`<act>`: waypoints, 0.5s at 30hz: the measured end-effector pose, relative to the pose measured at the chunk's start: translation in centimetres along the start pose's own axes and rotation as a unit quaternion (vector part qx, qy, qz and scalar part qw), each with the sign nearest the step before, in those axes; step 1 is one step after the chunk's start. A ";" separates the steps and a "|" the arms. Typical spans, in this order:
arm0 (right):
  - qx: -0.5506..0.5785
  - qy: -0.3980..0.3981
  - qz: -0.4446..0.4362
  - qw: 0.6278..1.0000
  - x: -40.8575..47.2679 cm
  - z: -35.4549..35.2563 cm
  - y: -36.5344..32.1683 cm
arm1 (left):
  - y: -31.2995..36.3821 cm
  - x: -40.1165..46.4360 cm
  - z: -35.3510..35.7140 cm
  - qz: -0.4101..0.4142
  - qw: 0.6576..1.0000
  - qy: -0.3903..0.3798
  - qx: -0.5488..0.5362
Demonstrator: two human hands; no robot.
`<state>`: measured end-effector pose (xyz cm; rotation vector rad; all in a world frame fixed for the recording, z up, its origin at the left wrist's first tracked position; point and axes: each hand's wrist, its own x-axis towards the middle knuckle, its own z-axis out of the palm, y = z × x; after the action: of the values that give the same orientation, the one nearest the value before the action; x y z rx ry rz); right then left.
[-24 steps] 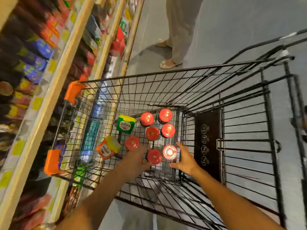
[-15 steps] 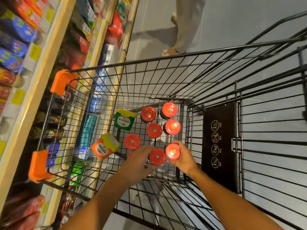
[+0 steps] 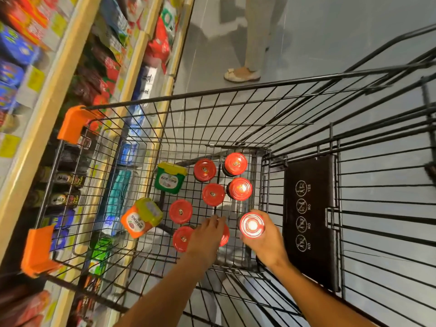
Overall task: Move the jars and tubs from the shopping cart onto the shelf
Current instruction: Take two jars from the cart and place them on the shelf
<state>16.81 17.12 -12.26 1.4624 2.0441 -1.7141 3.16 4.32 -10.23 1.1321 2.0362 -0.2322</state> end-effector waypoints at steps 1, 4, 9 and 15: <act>-0.001 0.001 -0.003 1.000 0.0 0.0 0.2 | 0.0 0.4 0.1 -0.004 1.000 -0.003 0.001; -0.024 -0.003 -0.017 1.000 -0.1 -0.3 0.1 | -0.1 1.0 0.1 -0.010 1.000 -0.007 -0.001; -0.048 -0.002 -0.029 0.998 -1.1 -1.6 -1.0 | -0.2 0.0 -0.9 -0.014 1.000 -0.002 -0.010; -0.059 0.012 -0.074 0.995 -5.7 -5.7 -6.8 | -0.3 -6.6 -6.6 -0.017 0.988 0.062 -0.141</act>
<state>17.76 18.99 -1.94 1.3330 2.2765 -1.6013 1.34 3.14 -1.14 0.9546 2.1179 0.1094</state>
